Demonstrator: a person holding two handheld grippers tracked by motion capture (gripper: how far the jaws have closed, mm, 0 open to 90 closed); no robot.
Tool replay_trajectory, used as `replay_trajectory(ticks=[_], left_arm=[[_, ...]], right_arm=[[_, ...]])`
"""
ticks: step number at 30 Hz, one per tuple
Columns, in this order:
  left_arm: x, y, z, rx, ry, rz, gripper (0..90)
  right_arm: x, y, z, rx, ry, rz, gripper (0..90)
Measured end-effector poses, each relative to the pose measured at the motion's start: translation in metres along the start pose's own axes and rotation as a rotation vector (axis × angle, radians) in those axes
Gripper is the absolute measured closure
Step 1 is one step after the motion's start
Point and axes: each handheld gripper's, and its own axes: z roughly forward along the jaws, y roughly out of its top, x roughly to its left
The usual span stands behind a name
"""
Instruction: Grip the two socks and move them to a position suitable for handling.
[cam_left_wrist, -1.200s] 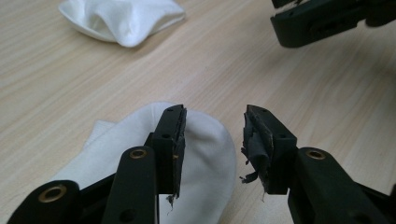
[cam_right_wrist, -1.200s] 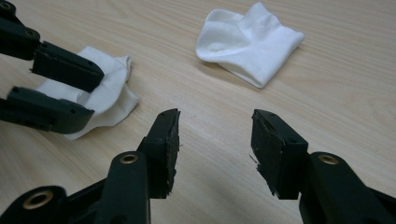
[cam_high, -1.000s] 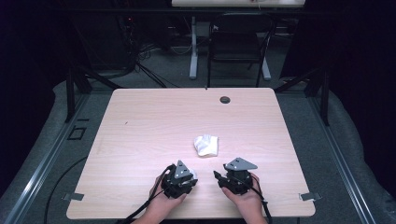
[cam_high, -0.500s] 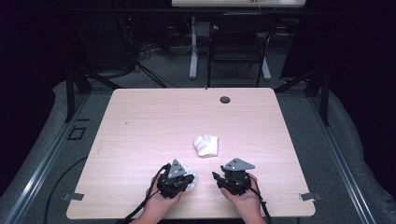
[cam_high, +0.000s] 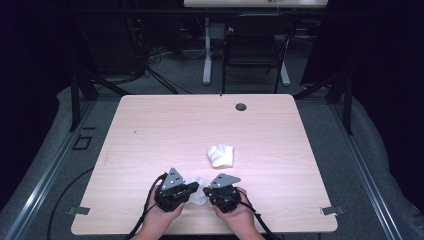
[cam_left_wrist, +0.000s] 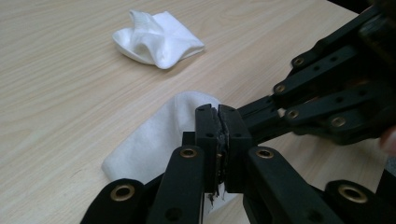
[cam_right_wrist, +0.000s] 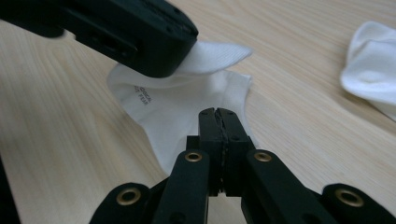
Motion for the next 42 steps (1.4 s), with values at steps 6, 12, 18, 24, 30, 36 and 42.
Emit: replay_trajectory(ticks=[6,12,18,24,30,36,42], left_arm=[[0.01,-0.002,-0.01,-0.025,0.01,-0.023,88.0],[0.022,-0.01,-0.025,-0.025,0.057,-0.038,87.9],[0.035,-0.022,-0.034,0.012,0.098,-0.066,87.6],[0.041,-0.029,-0.044,0.034,0.126,-0.083,87.2],[0.046,-0.041,-0.048,0.088,0.144,-0.085,86.2],[0.051,-0.049,-0.051,0.09,0.139,-0.127,78.4],[0.055,-0.043,-0.051,0.031,0.135,-0.081,71.7]], right_arm=[[0.002,-0.006,0.02,0.052,-0.002,-0.024,90.0],[0.003,-0.006,0.017,0.068,-0.006,-0.033,90.0],[0.001,-0.008,0.012,0.092,-0.004,-0.038,90.0],[-0.001,-0.011,0.008,0.098,-0.012,-0.027,90.0],[-0.004,-0.015,0.001,0.108,-0.009,-0.01,90.0],[-0.005,-0.016,-0.002,0.118,-0.009,-0.012,90.0],[-0.005,-0.015,-0.002,0.129,-0.013,-0.034,90.0]])
